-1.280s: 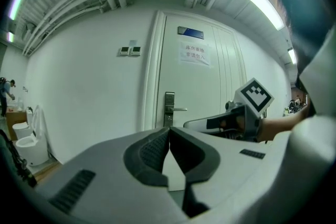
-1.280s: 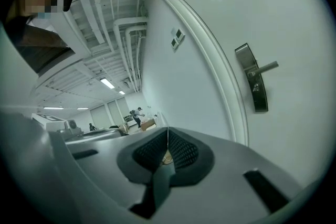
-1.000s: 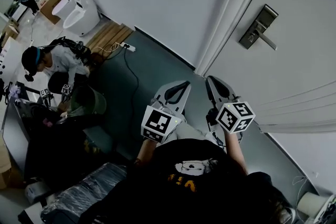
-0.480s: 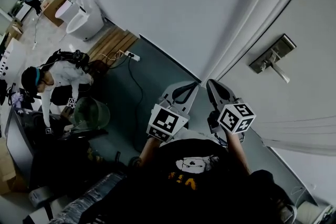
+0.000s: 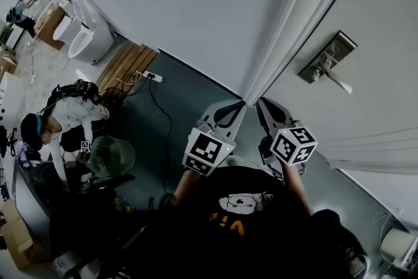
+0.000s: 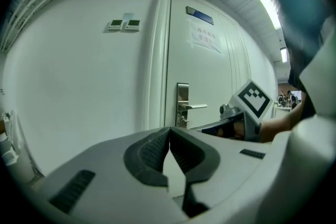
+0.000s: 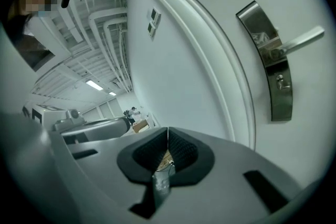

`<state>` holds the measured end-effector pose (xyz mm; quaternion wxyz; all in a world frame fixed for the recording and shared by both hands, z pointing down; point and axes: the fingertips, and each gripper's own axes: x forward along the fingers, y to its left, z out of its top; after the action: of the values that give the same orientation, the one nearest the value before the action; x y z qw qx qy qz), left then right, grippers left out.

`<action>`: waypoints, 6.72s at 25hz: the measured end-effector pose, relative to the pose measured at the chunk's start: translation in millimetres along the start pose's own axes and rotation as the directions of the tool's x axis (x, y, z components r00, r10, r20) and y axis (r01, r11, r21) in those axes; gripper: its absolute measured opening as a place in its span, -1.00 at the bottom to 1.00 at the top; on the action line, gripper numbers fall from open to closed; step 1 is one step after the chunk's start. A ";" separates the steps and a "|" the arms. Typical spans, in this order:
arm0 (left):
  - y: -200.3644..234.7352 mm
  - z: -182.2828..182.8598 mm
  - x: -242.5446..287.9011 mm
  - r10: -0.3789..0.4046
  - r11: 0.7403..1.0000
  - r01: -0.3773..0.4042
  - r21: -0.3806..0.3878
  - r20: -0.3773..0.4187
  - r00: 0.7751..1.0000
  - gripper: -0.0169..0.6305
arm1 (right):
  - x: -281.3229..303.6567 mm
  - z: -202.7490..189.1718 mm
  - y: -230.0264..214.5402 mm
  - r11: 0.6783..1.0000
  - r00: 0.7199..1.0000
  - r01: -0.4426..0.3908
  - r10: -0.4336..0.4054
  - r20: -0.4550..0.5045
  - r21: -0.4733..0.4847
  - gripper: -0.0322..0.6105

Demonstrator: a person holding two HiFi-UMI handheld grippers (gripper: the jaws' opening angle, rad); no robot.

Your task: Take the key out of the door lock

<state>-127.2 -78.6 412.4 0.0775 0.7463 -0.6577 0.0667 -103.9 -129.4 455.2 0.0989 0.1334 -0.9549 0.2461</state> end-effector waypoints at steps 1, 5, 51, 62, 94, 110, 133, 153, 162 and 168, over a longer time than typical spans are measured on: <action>-2.5 0.3 4.0 -0.011 1.000 0.011 0.002 -0.004 1.000 -0.92 | -3.2 0.9 -4.4 1.000 1.000 0.010 -0.010 0.005 0.007 -0.88; -9.3 2.9 18.1 -0.043 0.999 0.043 0.016 -0.018 0.999 -0.92 | -13.7 5.8 -20.9 0.998 0.998 0.051 -0.052 0.036 0.034 -0.89; -10.2 27.3 153.6 -0.576 0.804 0.584 0.110 -0.099 0.811 -0.92 | -59.1 57.8 -223.0 0.690 0.730 0.226 -0.587 0.350 0.687 -0.48; -1.8 26.5 168.4 -0.618 0.771 0.628 0.111 -0.107 0.778 -0.92 | -48.1 53.4 -257.9 0.599 0.684 0.109 -0.625 0.377 0.794 -0.55; -2.2 18.1 162.9 -0.711 0.680 0.722 0.130 -0.125 0.692 -0.92 | -50.2 56.5 -258.0 0.503 0.537 -0.068 -0.709 0.456 0.862 -0.83; -7.3 21.5 157.7 -0.696 0.699 0.705 0.122 -0.111 0.709 -0.92 | -50.5 53.8 -258.5 0.471 0.535 -0.108 -0.714 0.451 0.875 -0.83; -67.8 2.0 97.9 -0.674 0.708 0.692 0.142 -0.156 0.722 -0.92 | -109.7 -17.2 -181.1 0.488 0.590 -0.110 -0.669 0.452 0.866 -0.84; -101.2 -25.6 -8.0 -0.625 0.756 0.641 0.137 -0.145 0.767 -0.92 | -165.1 -61.9 -53.9 0.587 0.662 -0.056 -0.584 0.470 0.808 -0.84; -95.2 -43.0 -37.4 -0.571 0.800 0.587 0.123 -0.141 0.808 -0.92 | -171.5 -82.7 -11.7 0.627 0.715 -0.037 -0.527 0.459 0.778 -0.83; -87.0 -53.9 -38.7 -0.531 0.829 0.548 0.110 -0.153 0.834 -0.92 | -171.2 -94.5 3.3 0.664 0.763 0.027 -0.496 0.414 0.747 -0.83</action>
<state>-45.6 -19.3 454.9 0.0752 0.9003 -0.4074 0.1340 68.4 -44.4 491.4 -0.2231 0.3736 -0.7362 0.5183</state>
